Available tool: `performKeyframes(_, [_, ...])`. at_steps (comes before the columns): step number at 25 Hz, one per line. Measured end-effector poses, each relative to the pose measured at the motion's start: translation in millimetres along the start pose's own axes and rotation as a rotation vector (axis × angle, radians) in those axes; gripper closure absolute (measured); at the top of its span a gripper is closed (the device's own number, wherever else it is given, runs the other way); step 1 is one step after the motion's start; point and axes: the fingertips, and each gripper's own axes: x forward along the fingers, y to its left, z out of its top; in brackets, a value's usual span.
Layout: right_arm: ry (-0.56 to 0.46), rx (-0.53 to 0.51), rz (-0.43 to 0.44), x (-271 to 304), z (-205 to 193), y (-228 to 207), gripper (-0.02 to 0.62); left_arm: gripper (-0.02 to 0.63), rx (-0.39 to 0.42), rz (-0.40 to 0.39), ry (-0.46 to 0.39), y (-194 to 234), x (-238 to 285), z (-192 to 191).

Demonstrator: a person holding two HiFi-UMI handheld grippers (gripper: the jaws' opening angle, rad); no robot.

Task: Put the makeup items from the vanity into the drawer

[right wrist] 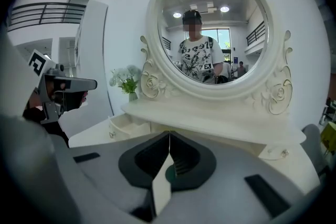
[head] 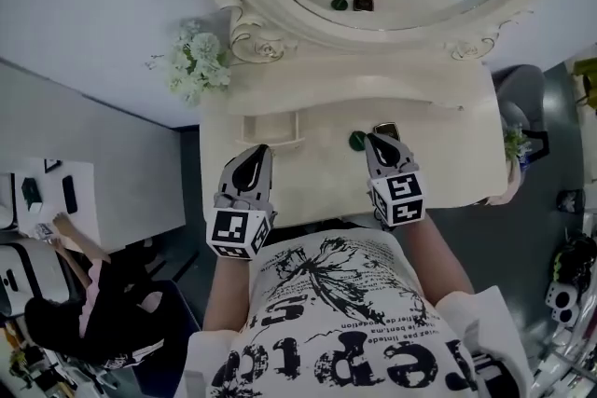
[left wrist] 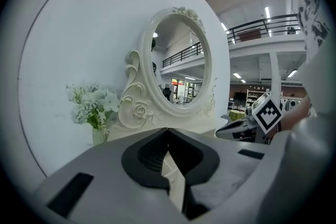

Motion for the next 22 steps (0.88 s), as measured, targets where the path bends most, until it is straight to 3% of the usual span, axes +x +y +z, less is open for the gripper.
performKeyframes(5, [0.067,0.039,-0.032,18,-17,-5,0.577,0.586,0.007,-0.054,0.036,13,21,-6])
performKeyframes(11, [0.285,0.084,-0.035,47,-71,-8,0.567,0.586,0.008,-0.113,0.089,20,35,-26])
performKeyframes(14, [0.358,0.074,-0.029,59,-91,-9,0.463,0.586,-0.005,-0.121,0.11,24,39,-35])
performKeyframes(22, [0.472,0.065,-0.067,78,-119,-16,0.4,0.586,-0.019,-0.127,0.143,32,42,-49])
